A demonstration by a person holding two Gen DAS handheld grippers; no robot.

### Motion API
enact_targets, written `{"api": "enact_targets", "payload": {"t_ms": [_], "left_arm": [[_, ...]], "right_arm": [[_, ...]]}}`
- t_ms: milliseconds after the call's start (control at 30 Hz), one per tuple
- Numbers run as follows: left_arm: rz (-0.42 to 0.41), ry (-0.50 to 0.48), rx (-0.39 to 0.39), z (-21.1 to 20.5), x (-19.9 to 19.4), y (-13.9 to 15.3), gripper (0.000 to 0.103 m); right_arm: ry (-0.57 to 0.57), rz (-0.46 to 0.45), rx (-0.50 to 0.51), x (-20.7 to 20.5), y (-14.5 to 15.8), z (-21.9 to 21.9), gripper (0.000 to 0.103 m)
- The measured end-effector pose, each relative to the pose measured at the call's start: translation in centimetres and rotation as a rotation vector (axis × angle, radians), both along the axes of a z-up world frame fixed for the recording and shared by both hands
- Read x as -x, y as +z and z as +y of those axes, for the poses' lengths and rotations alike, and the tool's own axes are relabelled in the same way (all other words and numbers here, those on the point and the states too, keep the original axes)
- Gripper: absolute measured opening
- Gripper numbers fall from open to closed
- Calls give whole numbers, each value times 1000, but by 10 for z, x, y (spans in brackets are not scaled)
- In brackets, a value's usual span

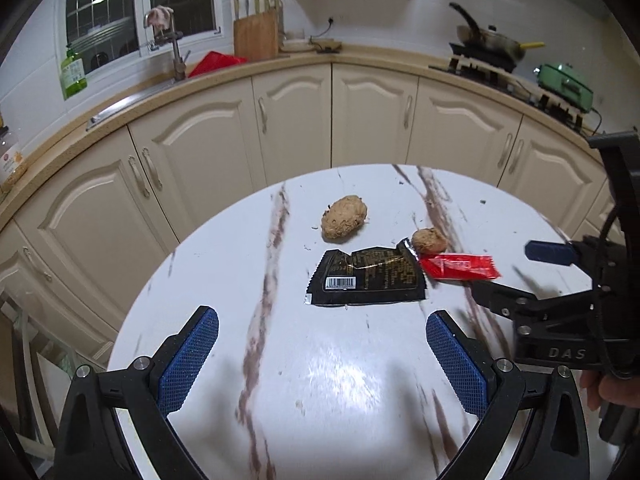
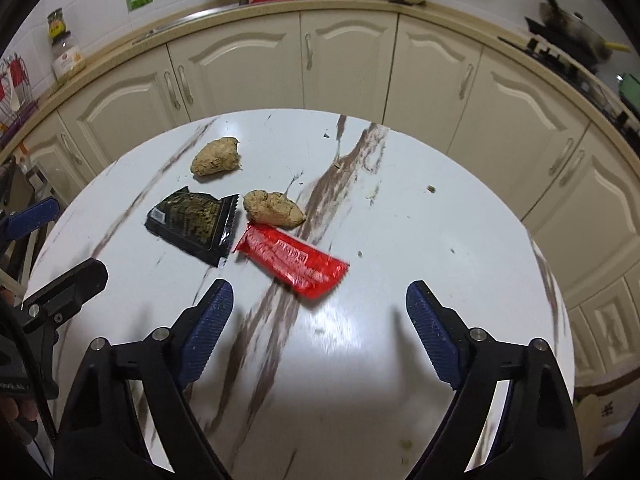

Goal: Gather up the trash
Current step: 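Grasp the black snack packet with the left gripper while the right grasps the red wrapper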

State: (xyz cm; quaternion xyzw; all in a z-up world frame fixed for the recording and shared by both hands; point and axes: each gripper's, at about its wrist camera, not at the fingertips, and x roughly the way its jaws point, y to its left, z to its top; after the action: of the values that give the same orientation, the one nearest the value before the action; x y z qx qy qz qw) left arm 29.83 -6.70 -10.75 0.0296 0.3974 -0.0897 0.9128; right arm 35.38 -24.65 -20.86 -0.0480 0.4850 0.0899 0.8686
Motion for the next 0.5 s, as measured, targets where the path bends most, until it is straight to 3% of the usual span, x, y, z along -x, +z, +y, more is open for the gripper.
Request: {"api": "enact_targets", "payload": {"t_ms": [133,200,300,367,400,500], "left_arm": [[17,-3,-4,-7,-32,-11,102],[23,-5,-7,-10,-46,-15,102],[28,-11,-9,-13,-59,-22,102],[27,-16,-11,-14,-63,-24,102],[27,-20,-13,-15,-65,-26,102],[32,-28,-16,-21,-76,-29,102]], "right_arm": [[69,12,11,-18,-11,10,82],[100,20,21,-24,-16,15,73],[132,15,9,-30,-22,19,67],[140,7,4,-28,-22,18,51],[147,2,0,-26,-21,16,37],[157,7,-6,-24,-19,11,23]]}}
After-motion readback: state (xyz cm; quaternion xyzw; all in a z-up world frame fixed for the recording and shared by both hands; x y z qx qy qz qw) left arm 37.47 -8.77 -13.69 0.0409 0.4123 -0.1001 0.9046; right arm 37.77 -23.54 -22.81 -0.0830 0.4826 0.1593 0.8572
